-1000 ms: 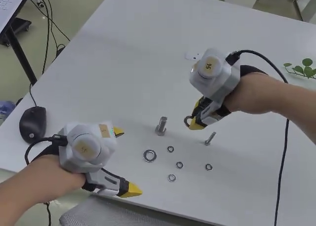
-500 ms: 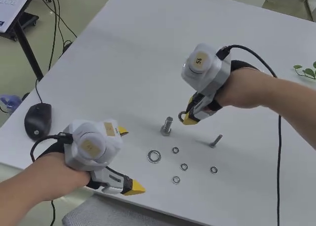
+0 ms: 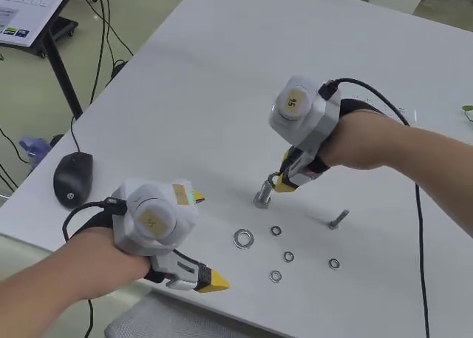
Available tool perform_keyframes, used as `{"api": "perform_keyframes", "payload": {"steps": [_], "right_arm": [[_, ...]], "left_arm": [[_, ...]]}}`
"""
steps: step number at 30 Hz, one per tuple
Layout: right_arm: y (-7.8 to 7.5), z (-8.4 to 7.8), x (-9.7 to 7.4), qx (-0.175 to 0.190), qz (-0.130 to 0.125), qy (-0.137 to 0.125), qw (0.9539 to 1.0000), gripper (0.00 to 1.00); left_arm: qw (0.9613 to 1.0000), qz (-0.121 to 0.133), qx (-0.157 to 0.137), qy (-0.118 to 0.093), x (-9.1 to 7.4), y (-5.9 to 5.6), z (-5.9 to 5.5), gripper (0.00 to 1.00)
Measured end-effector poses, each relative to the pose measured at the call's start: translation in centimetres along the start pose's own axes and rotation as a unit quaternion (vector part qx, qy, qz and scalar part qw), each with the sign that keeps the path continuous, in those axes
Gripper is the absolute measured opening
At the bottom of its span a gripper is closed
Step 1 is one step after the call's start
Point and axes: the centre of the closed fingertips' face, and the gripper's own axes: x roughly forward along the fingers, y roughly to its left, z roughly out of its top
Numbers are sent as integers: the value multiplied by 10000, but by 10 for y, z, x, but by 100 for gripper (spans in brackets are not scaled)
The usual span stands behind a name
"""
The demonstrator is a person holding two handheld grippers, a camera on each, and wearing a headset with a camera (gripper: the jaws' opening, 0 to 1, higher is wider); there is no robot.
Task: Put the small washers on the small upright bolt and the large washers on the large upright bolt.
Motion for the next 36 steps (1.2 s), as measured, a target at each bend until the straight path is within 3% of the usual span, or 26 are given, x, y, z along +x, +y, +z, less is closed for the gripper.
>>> {"api": "perform_keyframes", "payload": {"steps": [10,30,36], "right_arm": [[-4,0,12,2,26,69,10000,22],[11,-1,26,-20,56,206,9998,22],[9,-3,36,40,78,168,9998,22]], "left_arm": [[10000,18,29,20,2,0,0,85],[10000,4,18,48,1,0,-1,82],[10000,4,23,45,2,-1,1,81]]}}
